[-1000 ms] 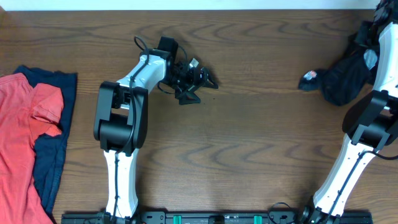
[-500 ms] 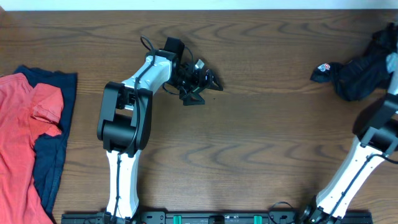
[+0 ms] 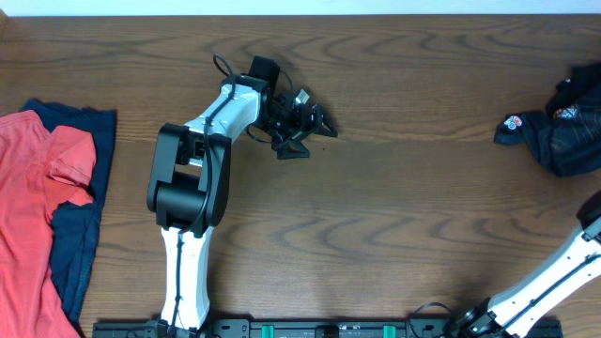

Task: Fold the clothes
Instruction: 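Lower the bundle at the table's right edge and release it, then lift the right gripper up away from the placed bundle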

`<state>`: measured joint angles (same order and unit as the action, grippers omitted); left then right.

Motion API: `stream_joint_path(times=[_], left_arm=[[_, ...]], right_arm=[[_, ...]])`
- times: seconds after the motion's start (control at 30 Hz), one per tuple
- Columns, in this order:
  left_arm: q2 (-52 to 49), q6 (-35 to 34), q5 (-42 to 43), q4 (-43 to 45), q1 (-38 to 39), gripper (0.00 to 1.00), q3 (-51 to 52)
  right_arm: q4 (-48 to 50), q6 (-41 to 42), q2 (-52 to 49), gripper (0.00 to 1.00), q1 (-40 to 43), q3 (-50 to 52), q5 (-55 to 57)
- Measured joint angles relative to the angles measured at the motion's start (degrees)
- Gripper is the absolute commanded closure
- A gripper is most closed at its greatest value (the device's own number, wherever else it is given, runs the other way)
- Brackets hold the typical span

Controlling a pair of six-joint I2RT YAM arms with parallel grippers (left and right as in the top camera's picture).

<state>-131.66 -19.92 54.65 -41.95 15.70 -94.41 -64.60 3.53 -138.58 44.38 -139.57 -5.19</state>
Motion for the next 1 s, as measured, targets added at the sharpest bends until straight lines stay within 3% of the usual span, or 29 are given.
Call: stream_joint_path(times=[0.03, 0.5, 1.0], left_arm=[[0.0, 0.0, -0.11, 0.0, 0.0, 0.02, -0.02], [0.11, -0.46, -0.59, 0.13, 0.26, 0.02, -0.02], [0.11, -1.27, -0.55, 1.75, 0.59, 0.02, -0.02]], right_arm=[[-0.72, 0.04, 0.0, 0.01, 0.39, 0.0, -1.49], [-6.29, -2.84, 0.0, 0.01, -3.91, 0.0, -17.92], [-21.73, -3.89, 2.89, 0.04, -27.15, -1.03, -20.68]])
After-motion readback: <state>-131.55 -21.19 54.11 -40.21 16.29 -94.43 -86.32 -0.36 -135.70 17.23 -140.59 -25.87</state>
